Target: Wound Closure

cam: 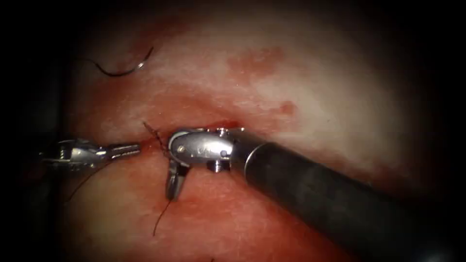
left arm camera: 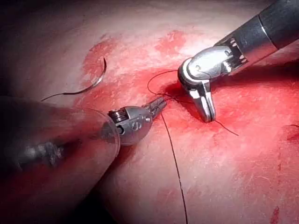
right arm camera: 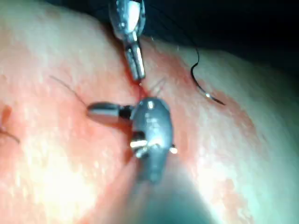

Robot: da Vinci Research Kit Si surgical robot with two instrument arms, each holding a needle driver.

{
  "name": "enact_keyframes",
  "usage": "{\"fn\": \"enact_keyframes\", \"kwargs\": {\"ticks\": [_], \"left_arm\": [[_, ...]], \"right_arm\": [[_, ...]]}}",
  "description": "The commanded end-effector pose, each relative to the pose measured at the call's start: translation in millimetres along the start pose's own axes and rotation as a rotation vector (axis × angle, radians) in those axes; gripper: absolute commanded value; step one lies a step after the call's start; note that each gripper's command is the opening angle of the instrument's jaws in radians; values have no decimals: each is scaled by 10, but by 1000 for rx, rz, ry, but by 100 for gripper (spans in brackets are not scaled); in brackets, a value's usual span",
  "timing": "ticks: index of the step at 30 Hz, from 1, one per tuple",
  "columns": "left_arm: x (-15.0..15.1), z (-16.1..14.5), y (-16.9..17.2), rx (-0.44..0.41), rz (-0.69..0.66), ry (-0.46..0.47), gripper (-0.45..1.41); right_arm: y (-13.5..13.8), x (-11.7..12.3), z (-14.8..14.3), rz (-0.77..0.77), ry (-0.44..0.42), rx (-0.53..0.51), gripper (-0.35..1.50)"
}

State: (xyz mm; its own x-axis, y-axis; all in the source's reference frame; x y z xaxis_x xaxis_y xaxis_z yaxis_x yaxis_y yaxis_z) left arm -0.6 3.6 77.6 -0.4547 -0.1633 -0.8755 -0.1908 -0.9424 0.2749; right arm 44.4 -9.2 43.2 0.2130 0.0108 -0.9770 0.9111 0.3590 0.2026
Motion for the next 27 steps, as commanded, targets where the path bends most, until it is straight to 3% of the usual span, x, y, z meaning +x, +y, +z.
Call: {"fn": "enact_keyframes", "kwargs": {"ticks": [1, 8, 16, 22, 27], "left_arm": [[-4, 7, 3, 1, -4, 1, -45], [-2, 5, 10, 6, -5, -3, -45], [5, 5, 26, 14, -15, -6, -45], [22, 2, 40, 8, -17, 3, -45], [45, -6, 50, 2, -16, 11, -45]], "right_arm": [[16, 4, -7, 2, 9, -17, -35], [28, 16, -37, 83, 80, -124, -35], [42, 16, -78, 477, 242, -272, -35], [46, 6, -90, 937, 344, -251, -35], [48, -13, -98, 1052, 343, -254, -35]]}}
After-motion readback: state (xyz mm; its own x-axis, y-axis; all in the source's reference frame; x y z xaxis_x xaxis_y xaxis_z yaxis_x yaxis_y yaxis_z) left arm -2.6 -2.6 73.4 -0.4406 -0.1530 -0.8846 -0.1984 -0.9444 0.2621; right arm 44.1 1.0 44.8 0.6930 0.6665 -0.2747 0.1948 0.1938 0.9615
